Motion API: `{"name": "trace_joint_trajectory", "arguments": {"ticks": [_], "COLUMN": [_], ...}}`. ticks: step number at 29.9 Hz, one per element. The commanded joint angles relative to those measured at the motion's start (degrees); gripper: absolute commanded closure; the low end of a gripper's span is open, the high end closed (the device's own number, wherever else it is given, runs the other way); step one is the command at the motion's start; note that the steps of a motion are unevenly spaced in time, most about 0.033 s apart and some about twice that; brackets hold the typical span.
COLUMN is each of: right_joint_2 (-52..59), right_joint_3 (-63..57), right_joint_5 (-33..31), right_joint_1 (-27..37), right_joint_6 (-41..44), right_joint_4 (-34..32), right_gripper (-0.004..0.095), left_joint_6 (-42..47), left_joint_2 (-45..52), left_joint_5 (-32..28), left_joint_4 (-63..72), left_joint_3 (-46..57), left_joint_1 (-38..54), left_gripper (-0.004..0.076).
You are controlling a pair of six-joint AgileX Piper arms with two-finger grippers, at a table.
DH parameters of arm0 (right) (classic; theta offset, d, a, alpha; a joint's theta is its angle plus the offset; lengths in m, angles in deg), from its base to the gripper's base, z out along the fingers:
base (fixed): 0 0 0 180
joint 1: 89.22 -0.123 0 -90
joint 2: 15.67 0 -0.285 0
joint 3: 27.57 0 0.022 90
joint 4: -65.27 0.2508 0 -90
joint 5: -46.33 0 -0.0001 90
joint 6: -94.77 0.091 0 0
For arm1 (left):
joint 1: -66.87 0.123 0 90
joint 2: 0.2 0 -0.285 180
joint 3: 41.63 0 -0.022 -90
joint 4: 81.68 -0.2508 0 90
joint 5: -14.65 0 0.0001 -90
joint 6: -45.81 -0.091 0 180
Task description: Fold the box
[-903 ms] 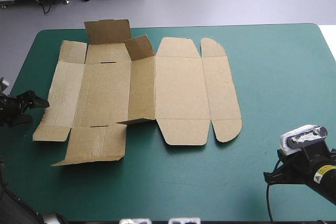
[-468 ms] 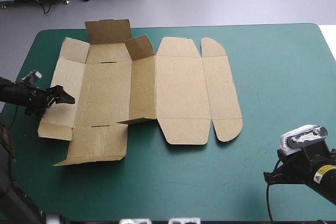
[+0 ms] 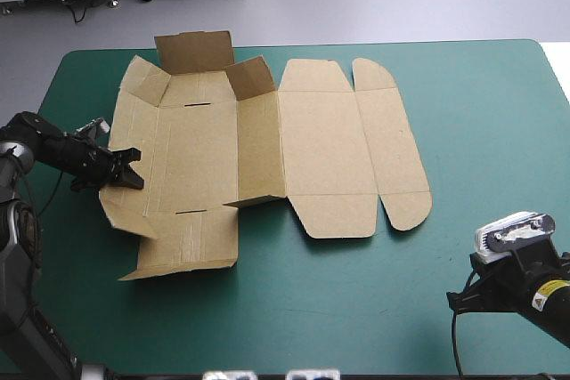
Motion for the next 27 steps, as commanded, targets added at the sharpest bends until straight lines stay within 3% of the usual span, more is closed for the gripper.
{"name": "trace_joint_trajectory", "arguments": {"ticks": [1, 8, 17, 22, 27], "right_joint_2": [-0.6, -0.6, -0.6, -0.6, -0.6], "right_joint_3": [1.3, 1.3, 1.3, 1.3, 1.3], "right_joint_5": [2.9, 2.5, 3.0, 5.4, 10.4], "right_joint_1": [0.1, 0.1, 0.1, 0.1, 0.1], "right_joint_6": [-0.4, -0.4, -1.1, -1.3, -2.3], "right_joint_4": [0.0, 2.0, 5.0, 5.8, 6.5], "right_gripper": [0.0926, 0.0926, 0.0926, 0.0926, 0.0926], "left_joint_6": [-1.2, -16.4, -16.0, -18.2, -20.3], "left_joint_2": [2.8, 9.6, 21.0, 22.3, 22.3], "left_joint_5": [5.2, 5.2, 4.7, 4.7, 2.3], "left_joint_4": [3.3, 22.4, -9.2, -18.9, -31.4], "left_joint_3": [-1.0, -3.2, -20.4, -32.9, -39.0], "left_joint_1": [-0.4, -2.1, -19.5, -30.8, -42.9], "left_gripper": [0.0734, 0.0734, 0.0734, 0.0734, 0.0734]}}
